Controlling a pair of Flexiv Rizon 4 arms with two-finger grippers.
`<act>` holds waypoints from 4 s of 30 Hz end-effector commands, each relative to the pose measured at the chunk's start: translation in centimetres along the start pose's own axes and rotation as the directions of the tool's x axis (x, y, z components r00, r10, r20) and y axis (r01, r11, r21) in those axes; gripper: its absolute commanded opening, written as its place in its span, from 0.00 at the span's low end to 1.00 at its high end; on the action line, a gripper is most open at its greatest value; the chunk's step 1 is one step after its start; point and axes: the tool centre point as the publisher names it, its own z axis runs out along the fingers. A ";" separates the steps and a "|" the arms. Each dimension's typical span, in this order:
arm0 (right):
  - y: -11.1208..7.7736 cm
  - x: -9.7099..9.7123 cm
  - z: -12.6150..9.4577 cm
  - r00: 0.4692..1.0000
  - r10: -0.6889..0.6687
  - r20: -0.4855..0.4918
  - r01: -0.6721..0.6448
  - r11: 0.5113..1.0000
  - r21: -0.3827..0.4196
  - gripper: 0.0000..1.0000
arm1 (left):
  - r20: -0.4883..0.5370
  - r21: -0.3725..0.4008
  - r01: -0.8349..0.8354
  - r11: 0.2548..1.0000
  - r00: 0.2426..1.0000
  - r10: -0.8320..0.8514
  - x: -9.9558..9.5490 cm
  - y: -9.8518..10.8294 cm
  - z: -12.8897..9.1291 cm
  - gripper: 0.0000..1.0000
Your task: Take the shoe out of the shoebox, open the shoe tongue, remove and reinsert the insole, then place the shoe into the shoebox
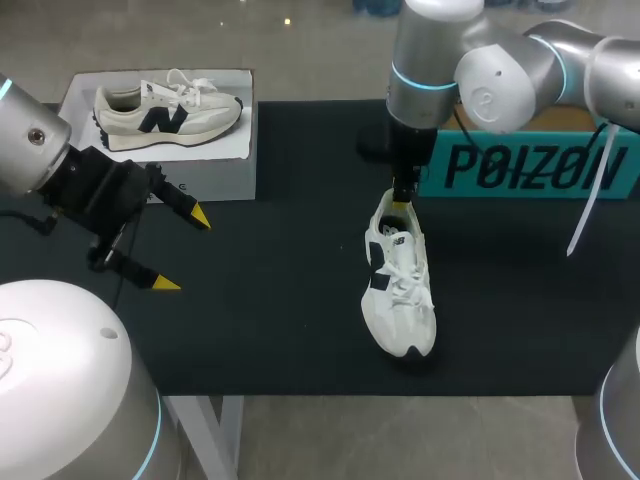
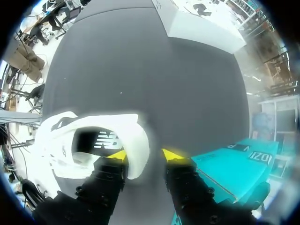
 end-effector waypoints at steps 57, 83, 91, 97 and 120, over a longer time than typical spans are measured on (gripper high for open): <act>-2.7 -7.7 -23.5 0.835 0.500 0.229 -0.522 0.852 0.042 0.00 | -0.002 -0.001 0.000 1.000 1.000 0.000 0.0 0.0 0.0 1.00; -14.4 -11.0 -28.8 0.586 0.803 0.109 -0.798 0.595 -0.099 0.00 | -0.002 -0.001 0.000 1.000 1.000 0.000 0.0 0.0 0.0 1.00; -20.4 -11.9 -29.0 0.420 0.905 0.068 -0.889 0.425 -0.169 0.00 | -0.002 -0.001 0.000 1.000 1.000 0.000 0.0 0.0 0.0 1.00; -22.7 -12.5 -28.4 0.323 0.946 0.037 -0.929 0.324 -0.178 0.00 | -0.002 -0.001 0.000 1.000 1.000 0.000 0.0 0.0 0.0 1.00; -24.0 -14.4 -27.2 0.217 0.976 0.011 -0.953 0.215 -0.213 0.00 | -0.002 -0.001 0.000 1.000 1.000 0.000 0.0 0.0 0.0 1.00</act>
